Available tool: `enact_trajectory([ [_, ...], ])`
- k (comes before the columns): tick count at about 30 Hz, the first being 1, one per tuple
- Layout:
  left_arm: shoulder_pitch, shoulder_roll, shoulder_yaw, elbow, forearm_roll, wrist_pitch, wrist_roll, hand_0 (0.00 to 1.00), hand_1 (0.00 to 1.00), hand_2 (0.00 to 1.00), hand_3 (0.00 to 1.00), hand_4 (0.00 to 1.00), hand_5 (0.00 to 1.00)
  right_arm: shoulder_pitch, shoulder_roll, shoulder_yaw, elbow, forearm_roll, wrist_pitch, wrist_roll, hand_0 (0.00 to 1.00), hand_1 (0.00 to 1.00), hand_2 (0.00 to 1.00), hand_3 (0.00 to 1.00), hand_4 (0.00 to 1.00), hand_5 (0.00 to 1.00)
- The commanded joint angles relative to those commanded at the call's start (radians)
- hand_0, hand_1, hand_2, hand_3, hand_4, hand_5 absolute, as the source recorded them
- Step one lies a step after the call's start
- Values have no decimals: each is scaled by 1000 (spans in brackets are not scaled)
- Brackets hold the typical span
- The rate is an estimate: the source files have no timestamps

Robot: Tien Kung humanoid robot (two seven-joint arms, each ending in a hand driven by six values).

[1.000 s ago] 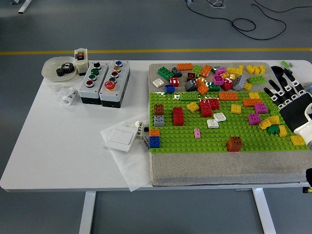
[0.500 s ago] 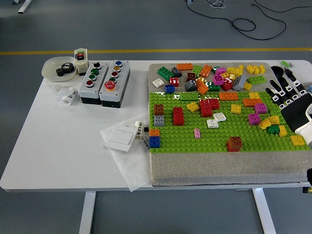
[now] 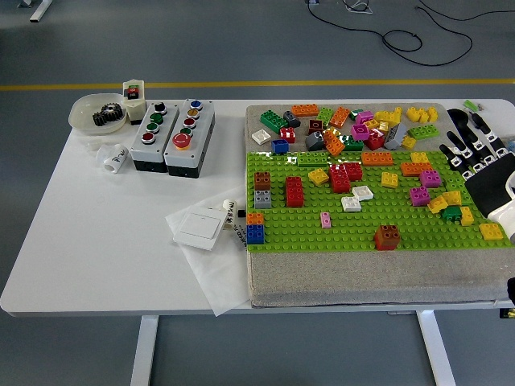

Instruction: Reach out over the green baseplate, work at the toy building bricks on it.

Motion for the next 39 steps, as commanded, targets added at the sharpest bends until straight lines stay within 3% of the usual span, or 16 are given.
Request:
enact_trajectory([
  [39, 5, 1, 13, 0, -12, 1, -1, 766, 813, 859, 768, 787, 699, 3, -3, -16, 9, -2, -4, 0, 891, 818, 859, 878, 998, 985],
])
